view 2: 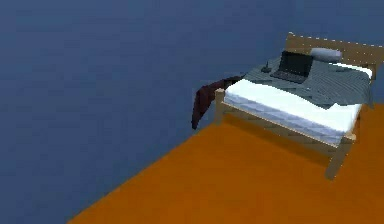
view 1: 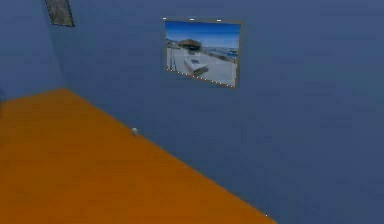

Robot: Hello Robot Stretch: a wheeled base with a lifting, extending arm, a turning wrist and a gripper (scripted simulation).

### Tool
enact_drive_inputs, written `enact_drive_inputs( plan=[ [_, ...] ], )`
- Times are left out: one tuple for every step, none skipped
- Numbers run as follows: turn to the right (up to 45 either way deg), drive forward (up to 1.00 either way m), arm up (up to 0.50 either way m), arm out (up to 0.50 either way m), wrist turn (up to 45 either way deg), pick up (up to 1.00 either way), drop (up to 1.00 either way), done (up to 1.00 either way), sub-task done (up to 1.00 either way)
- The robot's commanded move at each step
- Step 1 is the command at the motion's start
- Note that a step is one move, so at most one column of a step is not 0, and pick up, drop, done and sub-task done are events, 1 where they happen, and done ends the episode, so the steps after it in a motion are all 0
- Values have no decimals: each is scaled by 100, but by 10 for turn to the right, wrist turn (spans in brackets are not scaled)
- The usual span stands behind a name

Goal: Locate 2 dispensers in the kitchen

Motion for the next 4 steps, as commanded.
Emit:
enact_drive_inputs(
  plan=[
    [0,45,0,0,0,0,0,0,0],
    [-450,0,0,0,0,0,0,0,0],
    [0,85,0,0,0,0,0,0,0],
    [-450,0,0,0,0,0,0,0,0]
  ],
)
